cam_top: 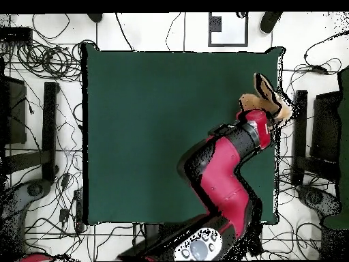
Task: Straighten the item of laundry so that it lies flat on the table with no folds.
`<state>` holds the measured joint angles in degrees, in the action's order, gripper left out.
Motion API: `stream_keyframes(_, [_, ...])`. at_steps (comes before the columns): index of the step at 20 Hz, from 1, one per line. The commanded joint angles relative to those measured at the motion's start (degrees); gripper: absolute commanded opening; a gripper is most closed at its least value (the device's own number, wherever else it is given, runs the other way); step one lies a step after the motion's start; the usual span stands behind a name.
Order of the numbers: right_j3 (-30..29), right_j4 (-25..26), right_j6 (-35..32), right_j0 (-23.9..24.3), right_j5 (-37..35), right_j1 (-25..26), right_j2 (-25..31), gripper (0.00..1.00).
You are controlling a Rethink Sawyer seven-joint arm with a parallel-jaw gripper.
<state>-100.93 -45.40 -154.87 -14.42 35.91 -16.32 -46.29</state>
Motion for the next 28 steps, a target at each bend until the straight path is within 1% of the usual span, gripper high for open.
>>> stream_keyframes(1, [-5.78, -12.34, -4.90, -5.12, 2.99, 5.15, 3.99, 0.00])
stream_keyframes(3, [-5.39, -13.59, -4.01, -5.46, 2.90, 5.55, 3.71, 0.00])
stream_keyframes(5, [-5.44, -18.45, -2.12, -7.27, 2.62, 6.98, 3.52, 0.00])
stream_keyframes(6, [-5.76, -24.69, 0.14, -9.42, 2.52, 8.41, 3.90, 0.00])
stream_keyframes(9, [-5.49, -34.31, 4.34, -12.21, 2.50, 10.18, 5.51, 0.00])
stream_keyframes(10, [-5.26, -38.76, 6.88, -13.30, 2.79, 10.56, 6.45, 0.00])
stream_keyframes(11, [-5.11, -41.28, 8.37, -13.94, 3.18, 10.75, 6.98, 0.00])
stream_keyframes(12, [-4.83, -45.85, 11.38, -14.87, 4.18, 10.63, 8.28, 0.00])
stream_keyframes(13, [-4.59, -48.14, 12.92, -15.32, 4.80, 10.57, 8.99, 0.00])
stream_keyframes(14, [-4.11, -51.94, 15.65, -15.92, 6.61, 10.26, 10.46, 0.00])
stream_keyframes(16, [-3.42, -55.97, 18.48, -16.38, 9.01, 9.74, 12.38, 0.00])
stream_keyframes(18, [-2.97, -57.86, 19.48, -16.55, 10.78, 9.58, 13.56, 0.00])
stream_keyframes(23, [-2.36, -59.55, 20.44, -16.40, 13.22, 9.12, 15.37, 0.00])
stream_keyframes(26, [-1.42, -62.29, 22.65, -16.05, 16.82, 8.02, 17.98, 0.00])
stream_keyframes(28, [-1.15, -62.86, 23.20, -15.72, 18.25, 7.45, 19.11, 0.00])
